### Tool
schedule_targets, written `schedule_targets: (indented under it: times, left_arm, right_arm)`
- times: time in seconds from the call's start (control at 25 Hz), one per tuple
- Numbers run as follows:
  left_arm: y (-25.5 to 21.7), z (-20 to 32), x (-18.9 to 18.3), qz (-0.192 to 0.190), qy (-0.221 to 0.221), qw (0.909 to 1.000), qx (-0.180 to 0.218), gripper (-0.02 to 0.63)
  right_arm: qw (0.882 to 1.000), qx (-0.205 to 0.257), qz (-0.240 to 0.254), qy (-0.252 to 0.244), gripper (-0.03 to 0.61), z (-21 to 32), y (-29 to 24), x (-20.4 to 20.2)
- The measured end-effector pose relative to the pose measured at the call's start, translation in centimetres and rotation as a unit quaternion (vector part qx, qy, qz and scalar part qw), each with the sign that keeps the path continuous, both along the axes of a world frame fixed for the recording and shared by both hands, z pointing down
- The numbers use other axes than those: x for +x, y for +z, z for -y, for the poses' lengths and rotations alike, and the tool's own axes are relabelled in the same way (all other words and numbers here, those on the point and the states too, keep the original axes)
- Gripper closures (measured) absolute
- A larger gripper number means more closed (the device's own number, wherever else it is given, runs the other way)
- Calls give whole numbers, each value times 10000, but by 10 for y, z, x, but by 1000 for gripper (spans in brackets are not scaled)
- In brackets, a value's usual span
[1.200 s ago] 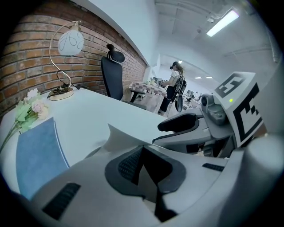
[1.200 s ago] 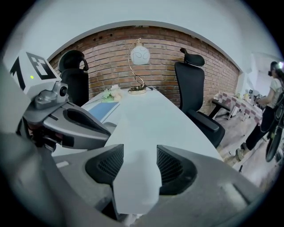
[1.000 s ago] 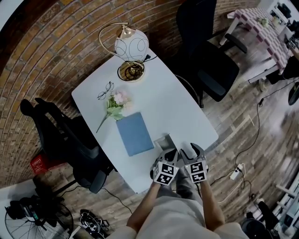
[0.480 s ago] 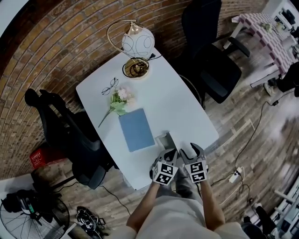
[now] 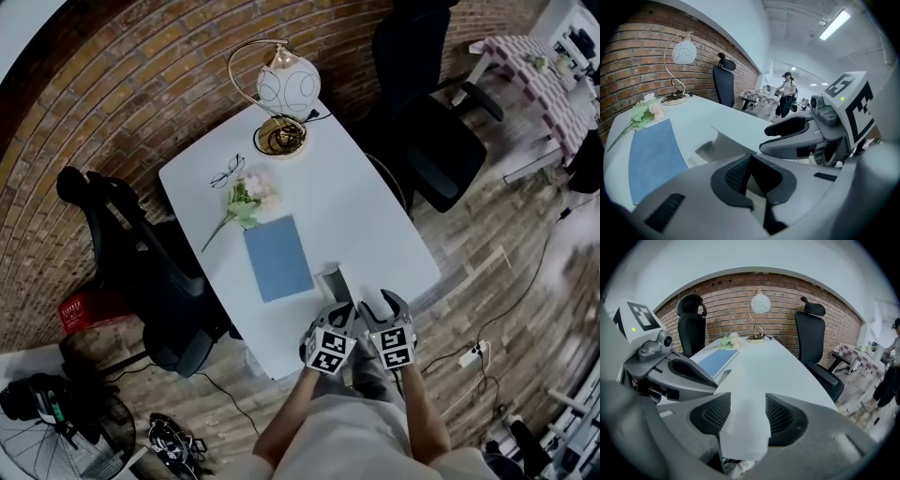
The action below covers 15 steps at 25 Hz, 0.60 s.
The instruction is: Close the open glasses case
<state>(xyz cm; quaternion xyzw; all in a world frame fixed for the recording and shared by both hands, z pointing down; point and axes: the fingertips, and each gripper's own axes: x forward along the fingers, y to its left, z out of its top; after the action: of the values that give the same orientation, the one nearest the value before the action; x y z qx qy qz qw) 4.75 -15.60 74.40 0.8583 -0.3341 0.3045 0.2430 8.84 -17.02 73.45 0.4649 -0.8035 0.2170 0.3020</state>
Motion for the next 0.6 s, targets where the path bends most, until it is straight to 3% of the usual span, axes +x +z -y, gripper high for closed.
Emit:
schedule_targets:
  times: [0.6]
  left_arm:
    - [5, -7, -14, 42, -73, 10000, -50, 611]
  right_arm:
    - [9999, -28, -6, -134, 344, -4, 0, -12]
